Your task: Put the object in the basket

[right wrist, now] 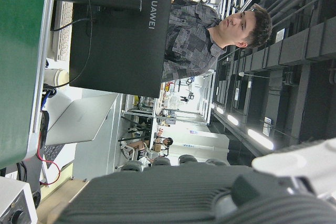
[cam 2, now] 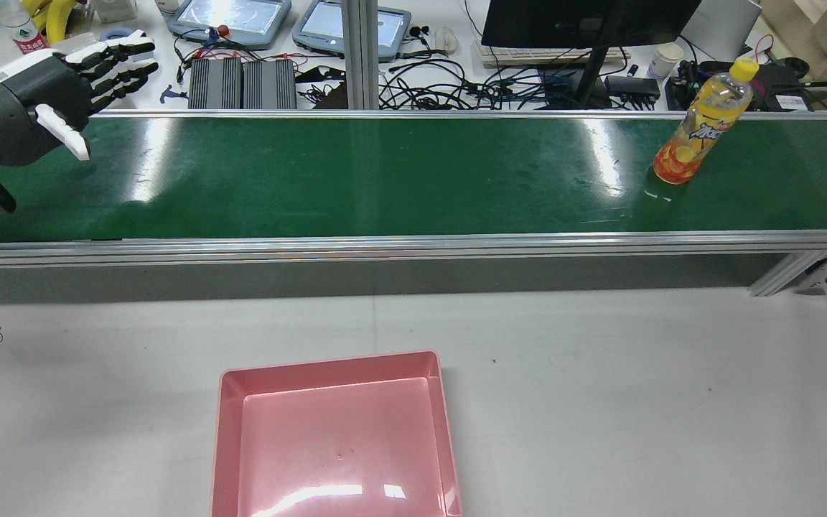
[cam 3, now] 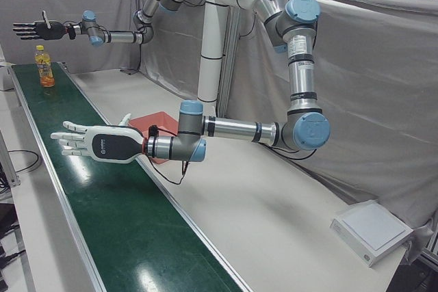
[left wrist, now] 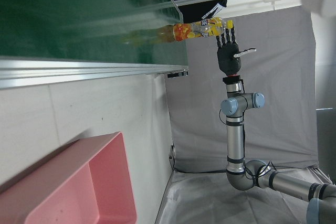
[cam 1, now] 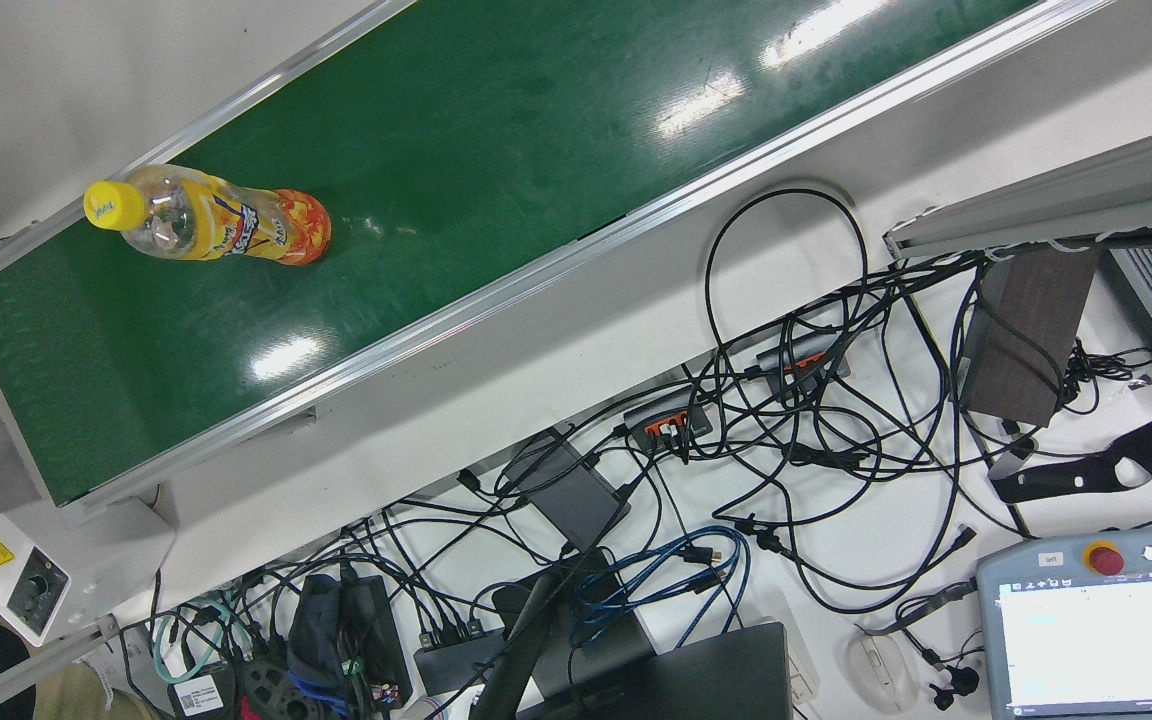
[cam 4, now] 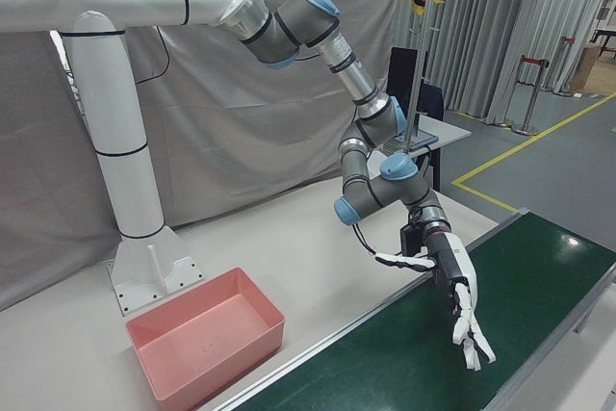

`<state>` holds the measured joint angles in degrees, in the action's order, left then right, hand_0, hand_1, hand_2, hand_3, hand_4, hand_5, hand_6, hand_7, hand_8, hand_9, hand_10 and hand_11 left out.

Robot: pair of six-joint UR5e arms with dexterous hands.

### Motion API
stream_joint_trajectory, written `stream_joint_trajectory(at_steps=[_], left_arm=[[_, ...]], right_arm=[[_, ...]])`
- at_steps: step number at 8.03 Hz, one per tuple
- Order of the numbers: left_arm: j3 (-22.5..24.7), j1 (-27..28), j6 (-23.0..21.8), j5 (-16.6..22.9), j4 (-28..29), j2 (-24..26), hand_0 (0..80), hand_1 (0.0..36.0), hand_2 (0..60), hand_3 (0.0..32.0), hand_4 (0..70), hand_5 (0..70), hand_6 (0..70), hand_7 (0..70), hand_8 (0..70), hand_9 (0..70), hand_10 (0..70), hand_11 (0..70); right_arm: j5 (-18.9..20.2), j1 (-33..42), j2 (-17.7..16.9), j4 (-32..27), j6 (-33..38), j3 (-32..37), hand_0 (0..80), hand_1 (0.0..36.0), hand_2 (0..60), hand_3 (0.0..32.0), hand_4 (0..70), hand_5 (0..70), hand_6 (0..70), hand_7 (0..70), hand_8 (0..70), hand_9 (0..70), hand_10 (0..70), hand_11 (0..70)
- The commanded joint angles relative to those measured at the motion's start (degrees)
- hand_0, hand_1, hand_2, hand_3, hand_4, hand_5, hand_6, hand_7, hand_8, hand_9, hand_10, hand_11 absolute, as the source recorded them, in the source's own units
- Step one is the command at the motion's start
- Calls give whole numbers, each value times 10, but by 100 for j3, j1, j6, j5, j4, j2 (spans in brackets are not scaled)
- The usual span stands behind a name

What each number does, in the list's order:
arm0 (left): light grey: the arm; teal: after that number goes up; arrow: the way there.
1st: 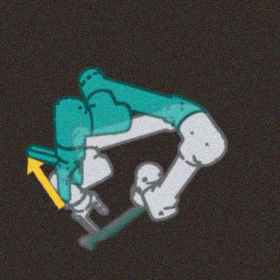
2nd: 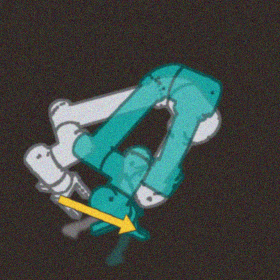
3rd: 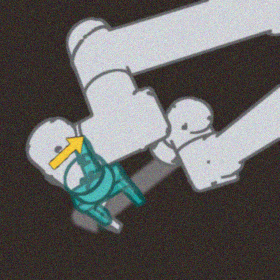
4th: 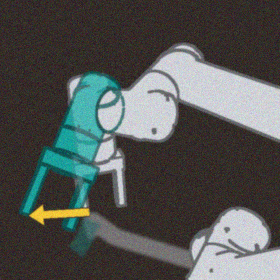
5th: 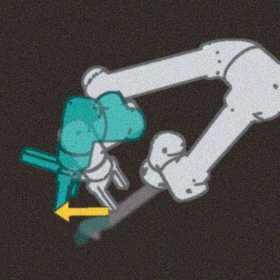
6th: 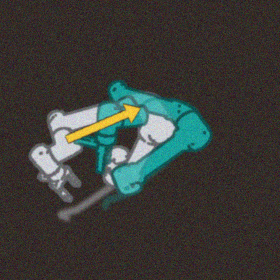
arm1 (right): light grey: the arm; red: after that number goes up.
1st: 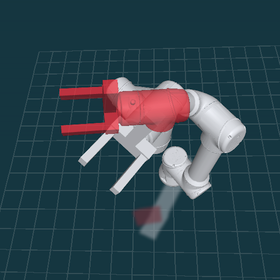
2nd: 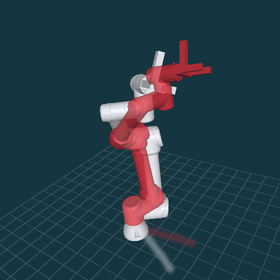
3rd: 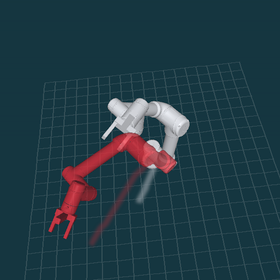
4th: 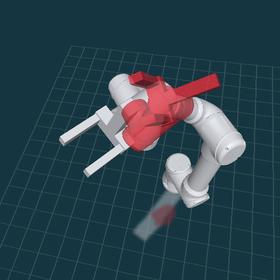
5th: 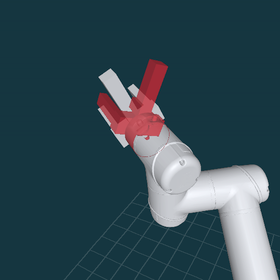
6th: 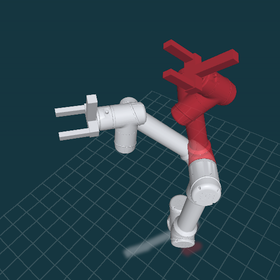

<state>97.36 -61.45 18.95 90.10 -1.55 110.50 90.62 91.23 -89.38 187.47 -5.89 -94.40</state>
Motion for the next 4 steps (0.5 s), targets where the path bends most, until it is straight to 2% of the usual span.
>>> stream_joint_trajectory(at_steps=[1, 4], left_arm=[[-6, -16, -5, -1, -3, 7, 589, 26, 0, 24, 110, 175, 2, 15, 77, 106, 25, 49], [-33, -16, -93, -1, 163, -55, 598, 32, 0, 20, 110, 177, 2, 17, 79, 107, 28, 54]], right_arm=[[0, 0, 0, 0, 0, 0, 0, 0, 0, 0, 0, 0, 0, 0, 0, 0, 0, 0], [0, 0, 0, 0, 0, 0, 0, 0, 0, 0, 0, 0, 0, 0, 0, 0, 0, 0]])
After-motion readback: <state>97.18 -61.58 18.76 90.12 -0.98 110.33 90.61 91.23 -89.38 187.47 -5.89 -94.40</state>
